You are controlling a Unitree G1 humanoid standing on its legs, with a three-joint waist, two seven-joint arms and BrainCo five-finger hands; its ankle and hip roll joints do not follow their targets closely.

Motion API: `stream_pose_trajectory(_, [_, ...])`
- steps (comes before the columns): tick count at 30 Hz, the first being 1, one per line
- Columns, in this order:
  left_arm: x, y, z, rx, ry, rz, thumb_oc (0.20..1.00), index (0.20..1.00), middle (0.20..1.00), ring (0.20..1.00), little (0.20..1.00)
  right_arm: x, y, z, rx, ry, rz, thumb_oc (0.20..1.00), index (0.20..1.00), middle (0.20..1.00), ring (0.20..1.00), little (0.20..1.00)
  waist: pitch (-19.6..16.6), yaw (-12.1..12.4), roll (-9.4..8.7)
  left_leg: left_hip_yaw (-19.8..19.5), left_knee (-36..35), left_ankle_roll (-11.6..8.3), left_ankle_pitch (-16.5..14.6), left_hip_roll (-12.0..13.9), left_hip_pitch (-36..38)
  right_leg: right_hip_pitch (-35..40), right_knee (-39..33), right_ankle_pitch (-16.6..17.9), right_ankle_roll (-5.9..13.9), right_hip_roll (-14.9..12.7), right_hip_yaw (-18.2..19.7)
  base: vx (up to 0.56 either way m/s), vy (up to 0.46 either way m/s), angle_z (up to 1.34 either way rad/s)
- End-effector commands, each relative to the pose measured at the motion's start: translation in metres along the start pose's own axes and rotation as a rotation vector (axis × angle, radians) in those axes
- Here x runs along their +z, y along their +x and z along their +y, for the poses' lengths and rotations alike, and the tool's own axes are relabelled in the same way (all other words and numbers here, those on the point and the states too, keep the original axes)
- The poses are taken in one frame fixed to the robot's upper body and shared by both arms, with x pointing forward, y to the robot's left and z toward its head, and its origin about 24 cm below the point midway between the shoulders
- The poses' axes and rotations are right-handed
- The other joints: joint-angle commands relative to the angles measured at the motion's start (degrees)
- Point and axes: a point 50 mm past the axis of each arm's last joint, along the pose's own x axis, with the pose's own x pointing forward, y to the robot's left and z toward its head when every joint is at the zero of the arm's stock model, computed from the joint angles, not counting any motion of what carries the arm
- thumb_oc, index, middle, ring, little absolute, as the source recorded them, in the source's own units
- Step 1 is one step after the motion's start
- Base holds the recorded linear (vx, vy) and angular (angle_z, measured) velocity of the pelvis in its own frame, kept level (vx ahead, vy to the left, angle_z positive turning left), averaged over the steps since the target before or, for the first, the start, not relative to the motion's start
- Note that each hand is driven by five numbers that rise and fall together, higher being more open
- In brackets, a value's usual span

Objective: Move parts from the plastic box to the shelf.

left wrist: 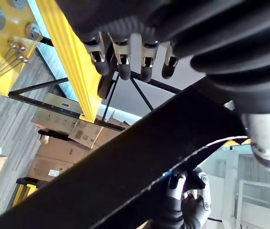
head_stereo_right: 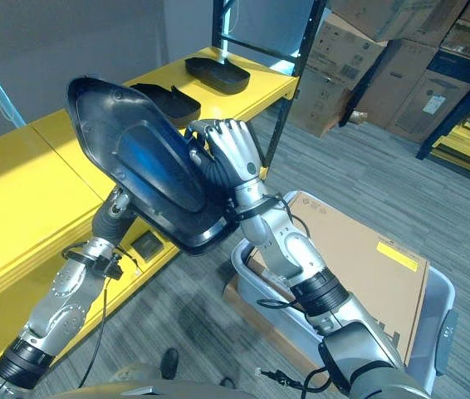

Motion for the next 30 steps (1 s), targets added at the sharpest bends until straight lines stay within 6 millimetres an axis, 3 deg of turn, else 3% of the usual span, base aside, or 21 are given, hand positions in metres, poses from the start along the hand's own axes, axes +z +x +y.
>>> stream_pose_trajectory(1, [0.000,0.011,0.000,0.002,-0.009,-0.025,1.000,1.000,1.000,1.000,1.000,0.015,0.012,-0.017,-0.121,0.230,-0.018,0.200,0.200,0.200,0.200,0.200,-4.18,1.61,-0.19,4.71,2.87,-3.30,-9.47,5.49,3.79,-4.75,11.19,-10.68,5.69,-1.01,0.99,0.00,0.000,0.00])
stream_pose_trajectory(7, [-0.001,0.007,0.009,0.006,0.015,0.000,1.000,1.000,1.000,1.000,1.000,0.026,0.015,-0.022,-0.088,0.418,-0.057,0.200,0.200,0.200,0.200,0.200,-4.03,1.48,0.01,5.11,2.60,-3.33,-9.79,5.48,4.65,-4.08,11.11,-11.08,5.61,-0.96,1.20,0.00,0.000,-0.01])
stream_pose_trajectory(9, [0.000,0.007,0.010,-0.008,0.031,0.001,0.545,0.545,0.545,0.545,0.545,0.029,0.017,-0.023,-0.064,0.467,-0.080,0.200,0.200,0.200,0.200,0.200,-4.12,1.44,0.03,5.24,2.60,-3.36,-9.80,5.47,4.73,-3.94,11.06,-11.08,5.58,-0.93,1.20,0.00,0.001,-0.05])
stream_pose_trajectory(10, [0.001,0.006,0.011,-0.008,0.036,0.001,0.200,0.200,0.200,0.200,0.200,0.030,0.017,-0.024,-0.061,0.488,-0.085,0.200,0.200,0.200,0.200,0.200,-4.11,1.45,0.03,5.30,2.62,-3.38,-9.81,5.48,4.73,-3.92,11.06,-11.06,5.60,-0.92,1.21,0.00,0.000,0.00])
stream_pose_trajectory(28, [0.013,0.004,0.022,-0.063,0.168,-0.010,0.200,0.200,0.200,0.200,0.200,0.034,0.014,-0.037,0.045,0.646,-0.155,0.200,0.200,0.200,0.200,0.200,-4.57,1.52,-0.23,5.22,2.28,-3.75,-9.63,5.57,4.96,-3.41,10.76,-11.09,5.69,-0.95,1.07,0.00,-0.001,-0.01])
stream_pose_trajectory(30, [0.018,0.004,0.027,-0.037,0.261,-0.031,0.200,0.200,0.200,0.200,0.200,0.037,0.007,-0.043,0.036,0.657,-0.170,0.200,0.200,0.200,0.200,0.200,-4.71,1.39,-0.34,5.13,2.33,-3.79,-9.28,5.55,4.42,-3.80,10.62,-10.67,5.66,-0.90,1.04,-0.04,-0.016,0.00])
